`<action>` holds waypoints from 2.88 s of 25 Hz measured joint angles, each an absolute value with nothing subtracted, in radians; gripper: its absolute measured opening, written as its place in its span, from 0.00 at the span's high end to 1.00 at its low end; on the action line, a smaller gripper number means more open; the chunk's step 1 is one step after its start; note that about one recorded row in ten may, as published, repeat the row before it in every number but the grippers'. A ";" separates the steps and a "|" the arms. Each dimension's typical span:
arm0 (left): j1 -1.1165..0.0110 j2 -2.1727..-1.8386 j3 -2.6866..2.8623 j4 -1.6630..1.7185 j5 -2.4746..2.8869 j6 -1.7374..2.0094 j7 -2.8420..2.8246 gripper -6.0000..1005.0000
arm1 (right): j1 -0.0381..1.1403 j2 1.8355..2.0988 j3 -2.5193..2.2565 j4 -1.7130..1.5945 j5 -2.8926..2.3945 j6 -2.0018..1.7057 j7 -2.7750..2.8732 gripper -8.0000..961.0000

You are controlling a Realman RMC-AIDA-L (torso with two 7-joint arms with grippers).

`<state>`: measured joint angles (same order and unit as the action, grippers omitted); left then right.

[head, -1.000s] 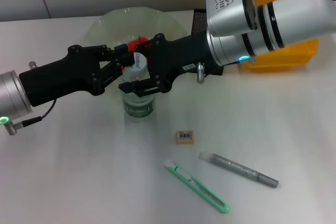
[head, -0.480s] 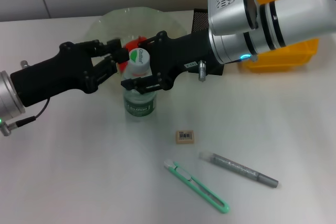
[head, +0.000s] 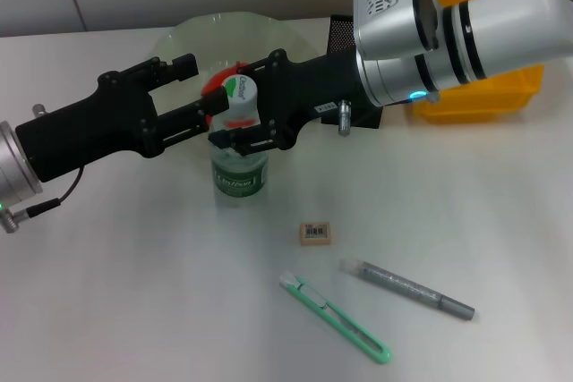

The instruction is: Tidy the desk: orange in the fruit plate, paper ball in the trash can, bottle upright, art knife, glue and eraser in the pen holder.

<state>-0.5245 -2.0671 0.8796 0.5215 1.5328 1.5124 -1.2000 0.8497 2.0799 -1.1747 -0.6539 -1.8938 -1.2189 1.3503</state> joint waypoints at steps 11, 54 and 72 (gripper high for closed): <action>-0.511 -2.062 0.876 0.527 1.541 1.509 -1.200 0.14 | 0.842 2.082 -1.170 -0.656 -1.883 -1.222 1.350 0.39; -0.505 -2.061 0.883 0.529 1.556 1.477 -1.189 0.14 | 0.506 2.080 -1.172 -1.119 -1.872 -1.397 1.628 0.26; -0.545 -2.064 0.946 0.491 1.557 1.425 -1.138 0.14 | 0.294 2.077 -0.851 -1.274 -2.043 -1.721 1.787 0.26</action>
